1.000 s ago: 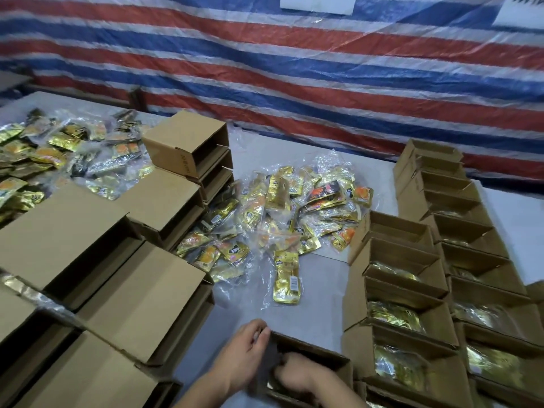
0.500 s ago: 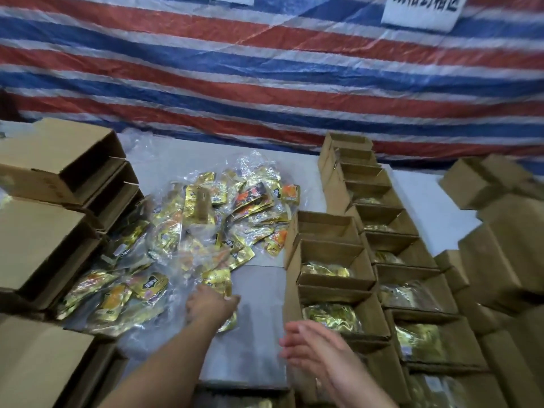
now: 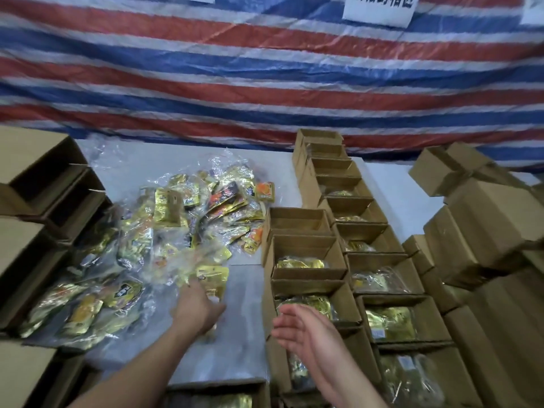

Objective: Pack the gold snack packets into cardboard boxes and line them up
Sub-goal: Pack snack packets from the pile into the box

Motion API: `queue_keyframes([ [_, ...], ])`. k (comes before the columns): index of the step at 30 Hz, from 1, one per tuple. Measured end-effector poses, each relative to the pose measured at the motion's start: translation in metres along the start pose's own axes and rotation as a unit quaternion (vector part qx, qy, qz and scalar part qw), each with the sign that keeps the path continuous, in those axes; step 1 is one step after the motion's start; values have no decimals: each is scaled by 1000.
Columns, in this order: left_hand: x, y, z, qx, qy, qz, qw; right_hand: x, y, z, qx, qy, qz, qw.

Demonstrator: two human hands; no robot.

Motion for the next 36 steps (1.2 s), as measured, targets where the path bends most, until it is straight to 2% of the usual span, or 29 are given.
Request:
queue_keyframes([
  [2,14,28,-25,14,48,78,996,-8,0,12,-3,34,-22,999],
  [5,35,82,-66,39,121,206,970,-24,3,34,-23,74,-67,995],
  [8,52,142,-102,14,195,290,937,-45,14,54,-75,-14,-54,996],
  [11,63,192,-129,4,193,327,925,-60,29,61,-138,-143,-10,980],
  [13,67,214,-141,-28,199,335,921,-67,44,58,-183,-207,1,961],
  [16,68,239,-154,-91,195,347,913,-76,63,46,-241,-262,14,935],
  [18,69,260,-159,-90,158,348,920,-80,76,40,-298,-273,49,914],
  [20,69,279,-157,-33,109,349,930,-79,86,34,-322,-276,54,904],
  [22,66,292,-151,65,14,348,935,-76,93,29,-334,-286,34,898],
  [24,62,303,-146,155,-71,341,924,-71,99,25,-330,-287,7,899],
  [26,57,312,-142,199,-105,348,910,-66,104,21,-323,-266,-8,908],
  [28,51,318,-142,198,-81,354,911,-62,109,19,-325,-261,3,909],
  [30,47,320,-145,184,26,355,916,-60,112,16,-323,-254,6,912],
  [32,45,318,-152,235,84,390,886,-59,113,14,-308,-250,-8,918],
  [34,49,318,-160,264,58,441,856,-58,116,16,-291,-229,-10,929],
  [36,54,311,-164,203,21,454,867,-55,121,21,-267,-190,-29,944],
])
Point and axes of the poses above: each hand's wrist, its own y-axis away from the middle knuckle, its own z-axis out of the palm, x = y × z, the point moved 1 cm from there along -y, towards the middle knuckle, and after that the axes turned 9 degrees about -z, right-handed, at the moved point
